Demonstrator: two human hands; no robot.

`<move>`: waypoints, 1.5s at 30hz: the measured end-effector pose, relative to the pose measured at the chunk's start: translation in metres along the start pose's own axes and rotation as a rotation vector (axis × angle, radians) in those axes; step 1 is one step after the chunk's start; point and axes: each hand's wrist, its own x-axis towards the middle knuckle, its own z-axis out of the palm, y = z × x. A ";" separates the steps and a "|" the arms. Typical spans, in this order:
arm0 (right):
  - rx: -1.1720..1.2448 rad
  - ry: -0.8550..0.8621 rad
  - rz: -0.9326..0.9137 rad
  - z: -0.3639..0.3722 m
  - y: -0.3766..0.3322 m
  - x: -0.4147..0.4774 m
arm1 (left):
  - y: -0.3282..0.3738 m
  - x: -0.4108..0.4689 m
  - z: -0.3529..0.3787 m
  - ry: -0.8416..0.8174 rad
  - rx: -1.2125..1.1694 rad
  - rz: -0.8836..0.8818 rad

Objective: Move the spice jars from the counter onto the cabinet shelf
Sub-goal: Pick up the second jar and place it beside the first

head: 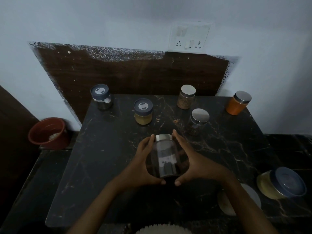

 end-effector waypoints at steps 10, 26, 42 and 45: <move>-0.083 0.065 -0.022 0.008 -0.004 0.003 | 0.012 -0.001 0.001 -0.037 0.017 0.010; -0.002 0.063 -0.066 0.000 -0.018 -0.008 | 0.024 -0.008 -0.008 0.012 -0.053 0.064; -0.062 0.114 -0.129 -0.004 -0.034 -0.004 | 0.032 -0.001 -0.018 0.055 0.043 0.139; -0.068 0.094 -0.165 -0.010 -0.037 -0.004 | 0.033 -0.001 -0.023 0.087 0.003 0.158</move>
